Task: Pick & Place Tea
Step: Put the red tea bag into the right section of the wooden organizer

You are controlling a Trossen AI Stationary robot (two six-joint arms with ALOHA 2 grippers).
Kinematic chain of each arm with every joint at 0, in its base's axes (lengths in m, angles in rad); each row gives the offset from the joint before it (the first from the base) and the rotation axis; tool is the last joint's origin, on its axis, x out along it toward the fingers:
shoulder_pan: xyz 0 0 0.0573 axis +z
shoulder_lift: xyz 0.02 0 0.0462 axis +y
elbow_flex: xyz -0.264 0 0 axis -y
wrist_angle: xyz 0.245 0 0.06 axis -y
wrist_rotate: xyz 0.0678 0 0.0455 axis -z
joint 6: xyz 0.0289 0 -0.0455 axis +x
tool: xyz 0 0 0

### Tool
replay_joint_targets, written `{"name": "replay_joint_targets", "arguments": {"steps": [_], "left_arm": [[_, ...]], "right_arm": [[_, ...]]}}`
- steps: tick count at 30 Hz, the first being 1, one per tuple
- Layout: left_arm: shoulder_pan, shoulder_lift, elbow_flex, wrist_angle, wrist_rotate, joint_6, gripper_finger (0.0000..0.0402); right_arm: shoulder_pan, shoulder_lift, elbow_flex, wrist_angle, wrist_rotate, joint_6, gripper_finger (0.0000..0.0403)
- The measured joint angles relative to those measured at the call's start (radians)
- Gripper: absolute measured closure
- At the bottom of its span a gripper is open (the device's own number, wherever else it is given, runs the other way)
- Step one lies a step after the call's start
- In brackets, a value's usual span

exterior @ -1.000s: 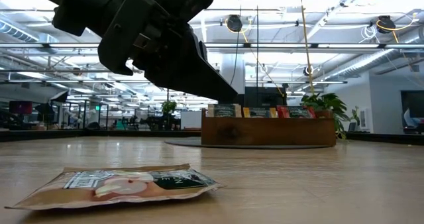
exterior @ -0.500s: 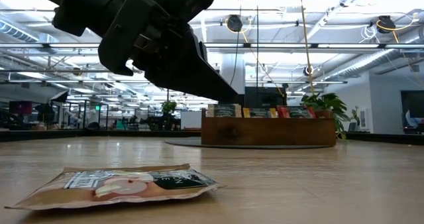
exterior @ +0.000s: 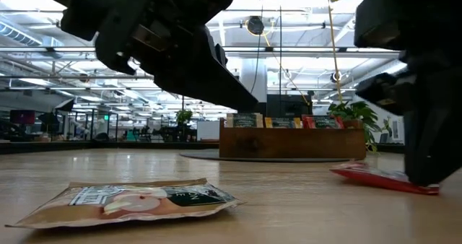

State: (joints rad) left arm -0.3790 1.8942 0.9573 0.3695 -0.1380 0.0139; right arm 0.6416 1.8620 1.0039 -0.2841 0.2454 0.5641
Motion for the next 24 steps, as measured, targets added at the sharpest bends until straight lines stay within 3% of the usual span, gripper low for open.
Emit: {"name": "replay_joint_targets", "arguments": {"steps": [6,15,24], "left_arm": [[-0.002,0.016,-0.001,0.003,0.064,-0.025,0.0364],[0.022,0.078,0.003,0.105,0.114,-0.043,0.0364],[0.027,0.123,0.036,0.101,0.125,-0.062,0.0364]], "right_arm": [[-0.031,0.004,0.000,0.062,0.002,-0.093,0.0403],[0.022,-0.007,0.036,0.148,0.152,-0.204,0.0403],[0.086,-0.016,0.063,0.099,0.220,-0.090,0.0403]]}}
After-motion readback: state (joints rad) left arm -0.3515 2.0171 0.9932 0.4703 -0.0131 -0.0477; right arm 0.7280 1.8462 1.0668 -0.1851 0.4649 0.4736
